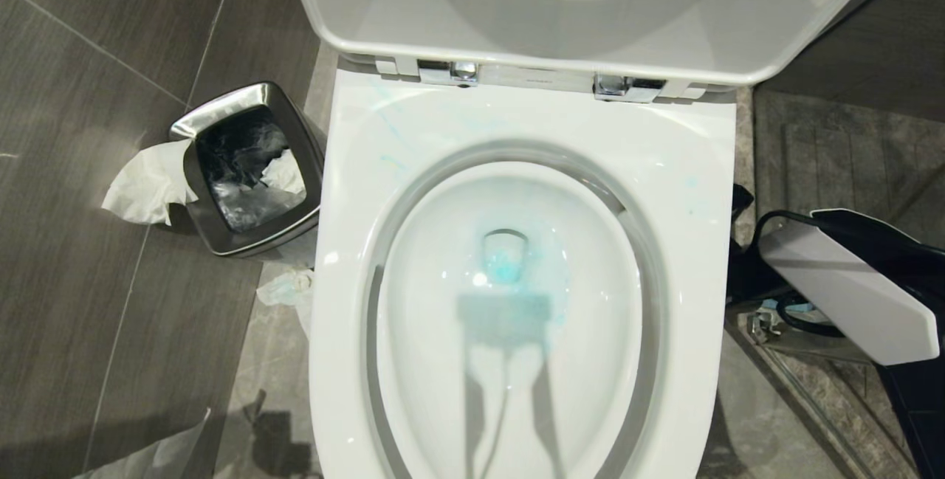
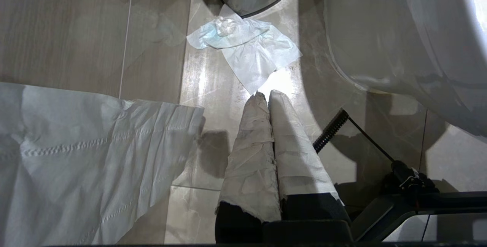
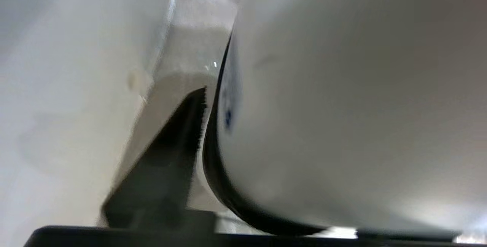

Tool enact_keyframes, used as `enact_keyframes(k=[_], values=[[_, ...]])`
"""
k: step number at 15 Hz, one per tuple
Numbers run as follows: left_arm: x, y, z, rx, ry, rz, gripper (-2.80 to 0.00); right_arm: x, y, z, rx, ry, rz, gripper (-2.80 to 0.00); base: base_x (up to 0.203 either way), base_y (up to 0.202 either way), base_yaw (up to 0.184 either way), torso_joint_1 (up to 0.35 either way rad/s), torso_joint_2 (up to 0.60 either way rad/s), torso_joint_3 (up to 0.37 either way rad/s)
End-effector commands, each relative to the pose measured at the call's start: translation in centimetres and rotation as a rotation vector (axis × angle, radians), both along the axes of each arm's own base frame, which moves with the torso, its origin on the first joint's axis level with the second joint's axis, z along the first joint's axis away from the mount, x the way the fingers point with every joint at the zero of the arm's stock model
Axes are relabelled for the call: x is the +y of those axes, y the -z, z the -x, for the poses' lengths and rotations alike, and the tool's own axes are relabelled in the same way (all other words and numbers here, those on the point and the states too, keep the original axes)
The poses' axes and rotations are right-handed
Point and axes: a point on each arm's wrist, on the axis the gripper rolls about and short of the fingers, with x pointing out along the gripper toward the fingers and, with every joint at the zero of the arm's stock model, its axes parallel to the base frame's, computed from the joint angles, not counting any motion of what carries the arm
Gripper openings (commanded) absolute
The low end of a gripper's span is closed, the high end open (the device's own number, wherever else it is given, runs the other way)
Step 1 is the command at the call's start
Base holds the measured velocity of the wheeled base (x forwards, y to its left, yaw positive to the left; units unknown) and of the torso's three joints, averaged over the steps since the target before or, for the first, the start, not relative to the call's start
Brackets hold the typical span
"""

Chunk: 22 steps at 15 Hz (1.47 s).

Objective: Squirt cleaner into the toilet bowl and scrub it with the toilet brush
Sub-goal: Place the cleaning agent on the floor

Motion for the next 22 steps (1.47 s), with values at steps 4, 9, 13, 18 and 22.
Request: enact_keyframes(k=[4, 9, 13, 18, 22], values=[[0.0, 0.0, 0.0, 0.002, 0.000, 0.000, -2.80, -0.1, -1.1, 0.5, -0.025, 0.002, -0.002, 0.00, 0.000, 0.000, 0.000, 0.000, 0.00, 0.000], [0.0, 0.0, 0.0, 0.002, 0.000, 0.000, -2.80, -0.2, -3.1, 3.7, 0.027, -0.004, 0.005, 0.00, 0.000, 0.000, 0.000, 0.000, 0.00, 0.000], [0.0, 0.0, 0.0, 0.002, 0.000, 0.001, -2.80, 0.1, -4.6, 8.2, 0.090, -0.025, 0.015, 0.00, 0.000, 0.000, 0.000, 0.000, 0.00, 0.000], [0.0, 0.0, 0.0, 0.002, 0.000, 0.000, -2.80, -0.5, -7.1, 13.5, 0.106, -0.019, 0.014, 0.00, 0.000, 0.000, 0.000, 0.000, 0.00, 0.000], [0.0, 0.0, 0.0, 0.002, 0.000, 0.001, -2.80, -1.2, -7.7, 17.1, 0.130, -0.004, 0.015, -2.80, 0.000, 0.000, 0.000, 0.000, 0.00, 0.000]])
